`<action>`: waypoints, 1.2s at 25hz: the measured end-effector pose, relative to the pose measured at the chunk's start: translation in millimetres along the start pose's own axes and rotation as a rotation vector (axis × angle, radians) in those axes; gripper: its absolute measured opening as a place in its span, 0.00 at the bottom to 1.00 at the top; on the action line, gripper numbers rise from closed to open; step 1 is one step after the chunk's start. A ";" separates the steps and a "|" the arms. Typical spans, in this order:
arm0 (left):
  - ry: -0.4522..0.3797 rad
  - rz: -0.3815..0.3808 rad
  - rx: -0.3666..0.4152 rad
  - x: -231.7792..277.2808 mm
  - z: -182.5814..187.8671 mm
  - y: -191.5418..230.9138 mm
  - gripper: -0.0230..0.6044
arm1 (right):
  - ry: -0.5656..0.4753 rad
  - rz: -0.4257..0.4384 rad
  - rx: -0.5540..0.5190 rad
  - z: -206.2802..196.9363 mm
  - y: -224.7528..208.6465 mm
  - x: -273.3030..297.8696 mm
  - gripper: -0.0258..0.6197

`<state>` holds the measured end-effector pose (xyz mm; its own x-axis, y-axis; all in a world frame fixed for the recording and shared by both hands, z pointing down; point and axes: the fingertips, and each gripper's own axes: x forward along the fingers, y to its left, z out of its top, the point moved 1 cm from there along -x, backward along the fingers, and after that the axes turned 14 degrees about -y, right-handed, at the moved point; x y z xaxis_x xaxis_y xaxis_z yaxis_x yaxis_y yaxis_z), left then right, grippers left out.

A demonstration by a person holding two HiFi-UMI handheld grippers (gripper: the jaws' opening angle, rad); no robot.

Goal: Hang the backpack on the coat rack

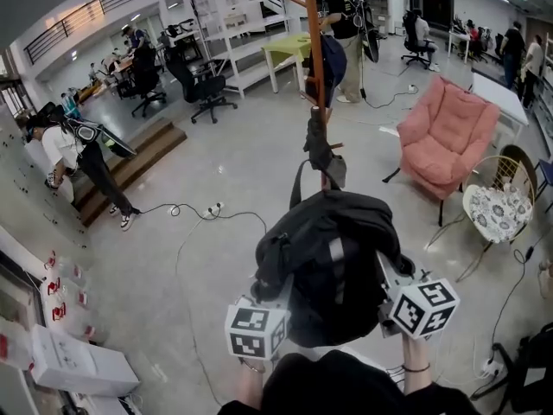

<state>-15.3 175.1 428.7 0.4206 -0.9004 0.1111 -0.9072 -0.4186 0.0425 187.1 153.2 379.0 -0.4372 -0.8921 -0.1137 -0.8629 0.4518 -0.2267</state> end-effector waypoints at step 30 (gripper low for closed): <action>0.075 -0.100 -0.007 147.1 4.9 139.4 0.22 | 0.020 -0.129 0.031 -34.7 -29.1 181.0 0.09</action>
<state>-79.9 -16.3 446.1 0.5078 -0.8425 0.1796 -0.8607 -0.5050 0.0644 124.3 -21.4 398.5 -0.3283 -0.9425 -0.0628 -0.9040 0.3328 -0.2683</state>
